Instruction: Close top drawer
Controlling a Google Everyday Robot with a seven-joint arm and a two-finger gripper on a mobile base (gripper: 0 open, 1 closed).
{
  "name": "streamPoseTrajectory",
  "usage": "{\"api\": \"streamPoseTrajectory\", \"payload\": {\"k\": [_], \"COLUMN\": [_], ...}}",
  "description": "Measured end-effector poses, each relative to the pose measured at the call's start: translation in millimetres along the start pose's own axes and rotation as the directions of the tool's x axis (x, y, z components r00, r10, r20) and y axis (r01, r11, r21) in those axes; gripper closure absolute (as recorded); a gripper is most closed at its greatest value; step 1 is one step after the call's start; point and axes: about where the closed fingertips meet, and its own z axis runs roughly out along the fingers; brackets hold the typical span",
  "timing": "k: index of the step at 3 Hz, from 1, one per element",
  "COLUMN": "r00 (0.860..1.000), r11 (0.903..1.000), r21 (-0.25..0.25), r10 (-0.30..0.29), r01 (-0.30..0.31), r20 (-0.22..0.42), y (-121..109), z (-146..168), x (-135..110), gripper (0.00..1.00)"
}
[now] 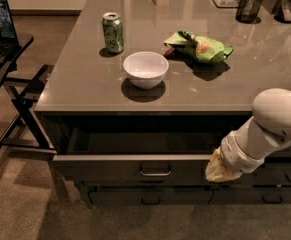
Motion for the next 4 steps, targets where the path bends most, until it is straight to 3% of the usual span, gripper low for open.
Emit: {"api": "streamPoseTrajectory", "payload": {"k": [2, 3, 4], "r00": [1.0, 1.0, 0.999], "r11": [1.0, 0.9999, 0.9996], "r21": [0.0, 0.01, 0.028], "r10": [0.0, 0.0, 0.008], "r01": [0.0, -0.001, -0.009], "r20": [0.0, 0.027, 0.035], "y": [0, -30, -50], "z": [0, 17, 27], "x": [0, -3, -2], "gripper": [0.34, 0.11, 0.0]}}
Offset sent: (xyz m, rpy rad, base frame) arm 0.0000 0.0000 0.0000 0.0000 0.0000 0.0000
